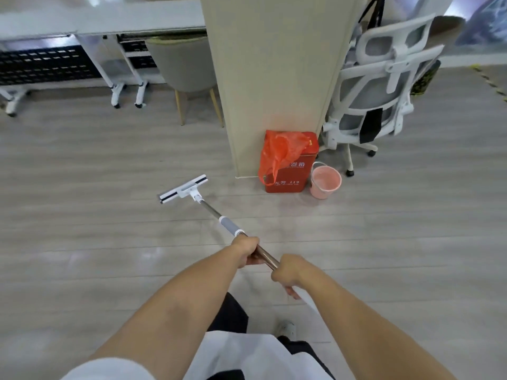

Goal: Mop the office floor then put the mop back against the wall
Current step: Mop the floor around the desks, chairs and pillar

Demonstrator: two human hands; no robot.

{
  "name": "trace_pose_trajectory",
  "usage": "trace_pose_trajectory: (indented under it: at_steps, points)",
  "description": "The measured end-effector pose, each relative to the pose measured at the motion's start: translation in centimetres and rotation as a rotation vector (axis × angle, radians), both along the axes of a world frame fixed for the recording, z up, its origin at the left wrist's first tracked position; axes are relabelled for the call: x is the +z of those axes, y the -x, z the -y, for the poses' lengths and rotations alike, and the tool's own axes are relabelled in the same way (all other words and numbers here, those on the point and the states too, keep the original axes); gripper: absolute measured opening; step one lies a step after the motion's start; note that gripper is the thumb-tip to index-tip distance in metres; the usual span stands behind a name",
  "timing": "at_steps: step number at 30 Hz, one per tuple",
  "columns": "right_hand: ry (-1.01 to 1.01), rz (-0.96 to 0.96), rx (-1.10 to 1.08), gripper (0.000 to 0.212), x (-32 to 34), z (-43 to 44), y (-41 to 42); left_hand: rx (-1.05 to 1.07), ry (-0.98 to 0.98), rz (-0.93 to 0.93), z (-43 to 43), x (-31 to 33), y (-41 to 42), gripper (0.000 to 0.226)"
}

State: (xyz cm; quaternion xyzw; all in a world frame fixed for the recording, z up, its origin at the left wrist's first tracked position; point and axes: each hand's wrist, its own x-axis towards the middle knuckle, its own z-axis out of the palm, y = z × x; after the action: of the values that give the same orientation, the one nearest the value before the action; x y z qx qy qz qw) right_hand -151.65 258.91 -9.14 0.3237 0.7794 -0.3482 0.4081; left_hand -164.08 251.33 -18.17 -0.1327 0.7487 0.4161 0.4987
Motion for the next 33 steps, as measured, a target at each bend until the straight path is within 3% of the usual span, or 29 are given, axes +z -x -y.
trace_pose_trajectory:
  at_steps: [7,12,19,22,26,30,33]
  points:
    - [0.057,-0.045,-0.117,0.010,-1.4,-3.4,12.7,-0.033,-0.003,0.016,-3.4,-1.3,13.3,0.024]
    - [0.061,-0.036,-0.245,0.010,-4.8,-4.2,25.3,-0.101,0.002,0.031,-5.3,-4.6,26.5,0.011]
    - [0.071,-0.022,-0.443,0.012,-7.9,-3.6,44.6,-0.212,0.061,0.032,-7.7,-9.1,46.4,0.013]
    - [-0.024,-0.057,-0.444,0.018,-9.8,-3.7,51.7,-0.285,0.058,0.019,-9.2,-11.1,52.9,0.022]
    - [-0.083,-0.096,-0.456,0.009,-13.2,-3.1,60.4,-0.323,0.072,-0.029,-10.3,-14.3,59.7,0.015]
    - [0.016,-0.080,-0.518,0.032,-16.7,-2.0,65.1,-0.393,0.151,-0.082,-9.9,-18.3,63.4,0.019]
    - [0.015,-0.043,-0.515,0.030,-18.8,-1.2,64.6,-0.404,0.176,-0.096,-9.2,-20.5,62.6,0.023]
